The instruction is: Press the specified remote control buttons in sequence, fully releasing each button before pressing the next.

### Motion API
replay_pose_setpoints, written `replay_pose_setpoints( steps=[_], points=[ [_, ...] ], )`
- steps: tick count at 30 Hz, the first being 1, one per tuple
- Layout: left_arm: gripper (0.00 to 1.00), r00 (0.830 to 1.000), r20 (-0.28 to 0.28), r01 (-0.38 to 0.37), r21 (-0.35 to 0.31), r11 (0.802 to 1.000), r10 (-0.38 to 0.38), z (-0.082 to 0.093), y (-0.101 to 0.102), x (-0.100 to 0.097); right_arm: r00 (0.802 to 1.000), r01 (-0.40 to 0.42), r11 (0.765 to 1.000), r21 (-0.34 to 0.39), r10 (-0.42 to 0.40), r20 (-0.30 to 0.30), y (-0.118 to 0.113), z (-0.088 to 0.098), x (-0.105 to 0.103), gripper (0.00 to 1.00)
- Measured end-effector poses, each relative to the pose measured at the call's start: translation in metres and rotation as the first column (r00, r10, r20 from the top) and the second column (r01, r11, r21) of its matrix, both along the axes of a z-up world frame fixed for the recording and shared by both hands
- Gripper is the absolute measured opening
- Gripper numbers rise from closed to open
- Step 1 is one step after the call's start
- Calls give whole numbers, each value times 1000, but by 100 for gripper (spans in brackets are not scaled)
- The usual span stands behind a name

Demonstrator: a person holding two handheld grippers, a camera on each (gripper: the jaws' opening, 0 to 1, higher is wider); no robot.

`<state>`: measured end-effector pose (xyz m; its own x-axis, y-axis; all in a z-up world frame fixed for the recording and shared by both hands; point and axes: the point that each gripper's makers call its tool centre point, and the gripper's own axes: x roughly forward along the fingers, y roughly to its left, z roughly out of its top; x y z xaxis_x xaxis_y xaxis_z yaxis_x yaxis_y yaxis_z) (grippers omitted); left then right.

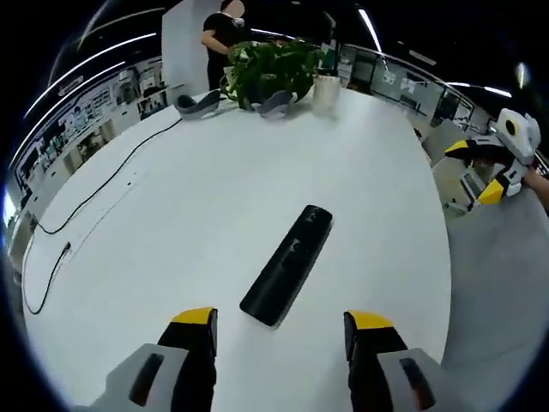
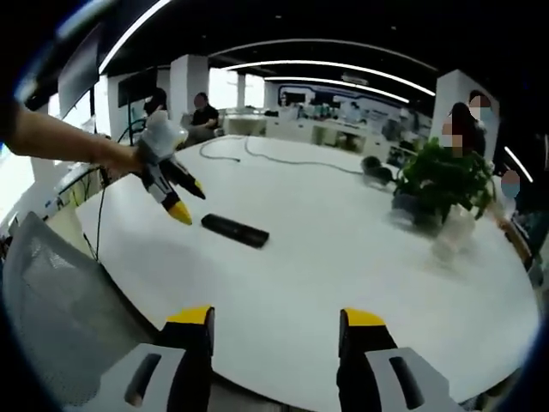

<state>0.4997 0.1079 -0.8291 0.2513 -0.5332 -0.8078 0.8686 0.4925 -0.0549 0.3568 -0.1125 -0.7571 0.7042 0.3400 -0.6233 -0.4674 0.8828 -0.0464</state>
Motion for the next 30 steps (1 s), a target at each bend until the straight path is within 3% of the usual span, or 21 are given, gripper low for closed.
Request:
replay_pose_setpoints(
  steps=[5,18,26,30],
  points=[
    [61,999,-29,38,57,998,-37,-15,-1,2,1000,-11,1000,-30,11,2,-1,-1,0,55],
    [56,995,-60,84,116,990,-77,-35,-6,11,1000,-25,999,-42,24,-15,-1,-5,-2,53],
    [54,995,-53,89,116,989,-83,-37,-13,20,1000,-13,999,-43,12,-26,-4,-7,-2,52],
    [51,992,-29,125,145,982,-122,-39,-16,23,1000,-15,999,-45,14,-28,-4,-7,-2,52]
  ],
)
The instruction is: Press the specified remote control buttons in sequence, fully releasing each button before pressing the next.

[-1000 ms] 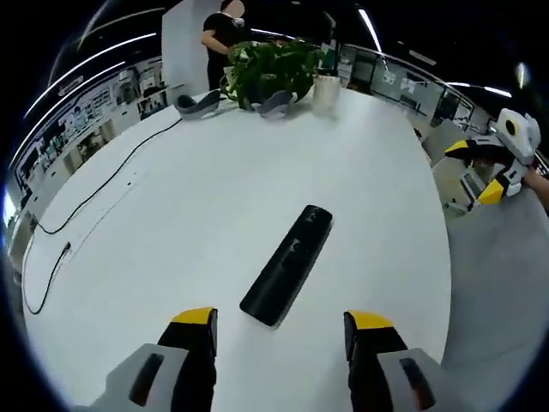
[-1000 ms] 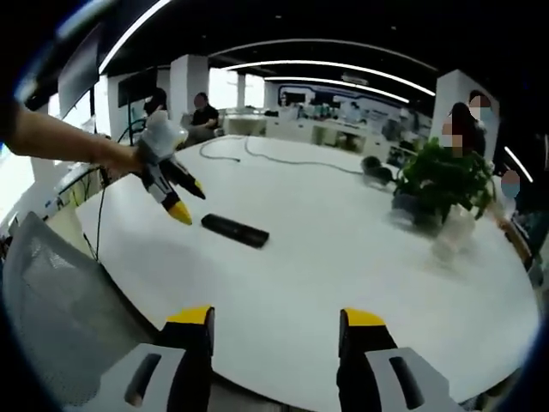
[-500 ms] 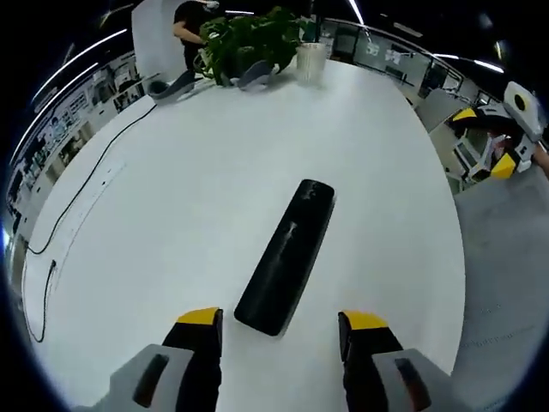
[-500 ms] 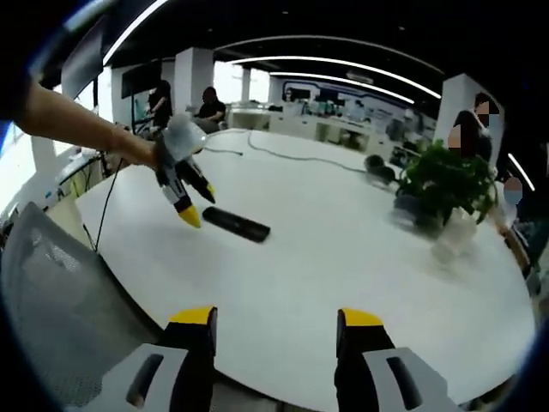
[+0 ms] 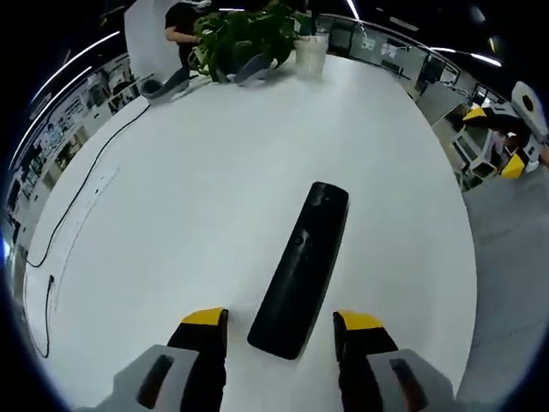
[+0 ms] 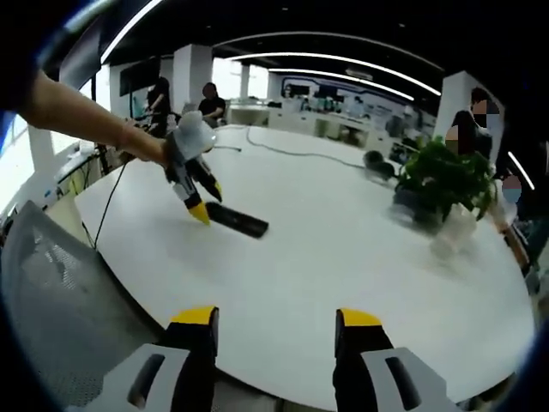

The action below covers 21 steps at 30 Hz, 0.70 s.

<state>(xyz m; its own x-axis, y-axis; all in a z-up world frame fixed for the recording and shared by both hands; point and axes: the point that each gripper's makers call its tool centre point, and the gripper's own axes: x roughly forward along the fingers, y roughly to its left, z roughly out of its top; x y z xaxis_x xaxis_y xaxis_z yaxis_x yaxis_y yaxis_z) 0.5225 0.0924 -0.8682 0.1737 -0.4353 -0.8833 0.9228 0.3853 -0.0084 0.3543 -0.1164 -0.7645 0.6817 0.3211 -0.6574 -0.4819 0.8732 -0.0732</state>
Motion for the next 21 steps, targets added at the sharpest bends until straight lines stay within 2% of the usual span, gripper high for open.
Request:
replay_pose_setpoints(
  steps=[4,8,11,21],
  points=[
    [46,1000,5,25,-15,1000,-25,2,-4,-4,1000,2,1000,3,-2,-1,0,0,0,52],
    [33,998,13,56,-21,998,-55,3,-7,-9,1000,4,1000,7,-4,2,0,1,0,51],
    [28,998,21,62,-19,998,-61,3,-8,-9,1000,-3,1000,5,3,0,1,0,0,51],
    [25,996,12,90,-20,996,-90,3,-10,-27,1000,-9,1000,10,9,2,2,1,0,50]
  ],
)
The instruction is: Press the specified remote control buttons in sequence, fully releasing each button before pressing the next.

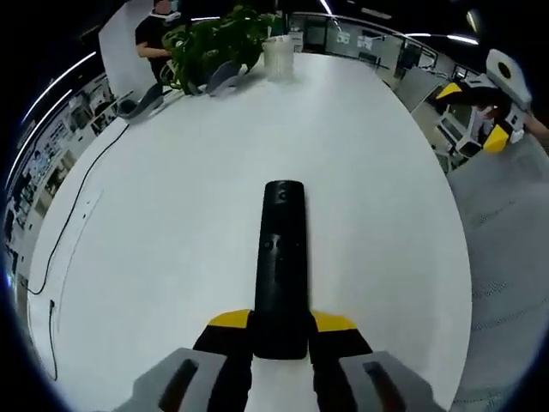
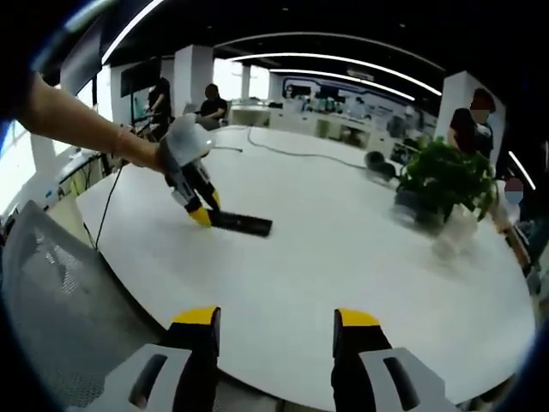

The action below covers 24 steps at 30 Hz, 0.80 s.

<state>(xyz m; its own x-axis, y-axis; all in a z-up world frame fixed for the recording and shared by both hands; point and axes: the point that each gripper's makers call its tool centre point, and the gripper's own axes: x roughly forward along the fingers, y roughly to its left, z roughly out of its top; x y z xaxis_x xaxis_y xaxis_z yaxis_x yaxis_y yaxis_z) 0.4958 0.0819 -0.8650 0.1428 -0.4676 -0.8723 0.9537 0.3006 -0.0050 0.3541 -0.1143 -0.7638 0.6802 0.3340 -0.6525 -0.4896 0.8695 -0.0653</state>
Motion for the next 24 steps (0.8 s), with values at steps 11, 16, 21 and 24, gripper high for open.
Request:
replay_pose_setpoints(
  steps=[11,16,21,24],
  points=[
    [25,996,-16,90,34,995,-90,0,-2,-39,1000,-17,1000,4,17,4,3,1,-1,50],
    [25,989,-14,145,69,987,-145,-1,-3,-52,1000,-13,1000,13,13,13,3,3,0,50],
    [25,985,-33,169,73,983,-167,-1,-5,-68,1000,-25,1000,14,25,16,5,3,0,50],
    [25,983,-38,184,76,980,-181,-1,-6,-77,999,-29,999,16,29,17,6,4,0,50]
  ],
)
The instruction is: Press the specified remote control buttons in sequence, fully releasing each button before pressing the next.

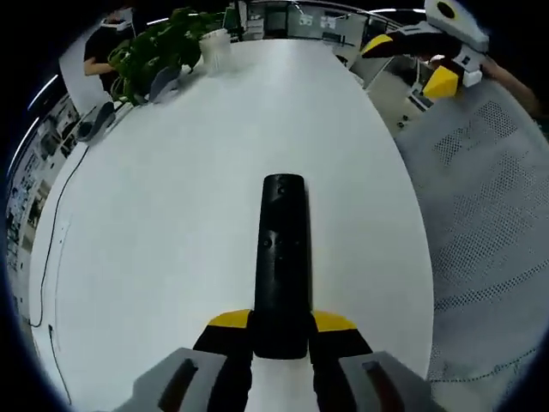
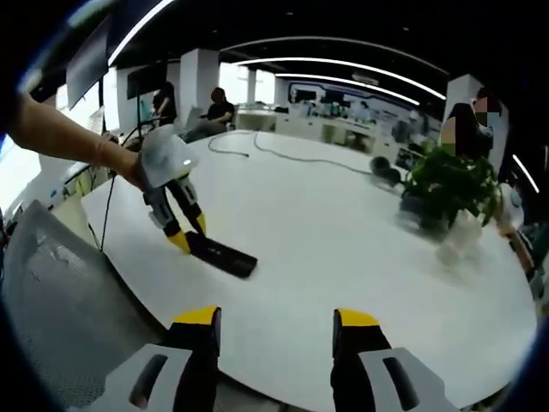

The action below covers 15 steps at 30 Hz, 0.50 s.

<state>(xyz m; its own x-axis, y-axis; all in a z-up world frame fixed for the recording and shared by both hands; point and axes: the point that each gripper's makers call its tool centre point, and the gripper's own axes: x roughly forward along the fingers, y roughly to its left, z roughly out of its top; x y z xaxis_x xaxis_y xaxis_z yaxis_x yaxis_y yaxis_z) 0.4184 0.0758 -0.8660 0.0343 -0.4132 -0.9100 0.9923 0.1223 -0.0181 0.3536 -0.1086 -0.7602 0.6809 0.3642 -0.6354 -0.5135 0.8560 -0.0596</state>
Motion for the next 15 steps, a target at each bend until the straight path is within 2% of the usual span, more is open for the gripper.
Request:
replay_pose_setpoints(
  steps=[8,15],
  points=[
    [25,1000,-7,22,1,1000,-22,0,-2,-20,1000,-11,1000,4,11,-4,2,-1,-1,49],
    [25,1000,-21,11,-8,1000,-12,0,-2,-36,1000,-19,1000,7,19,-5,4,0,-1,49]
  ],
)
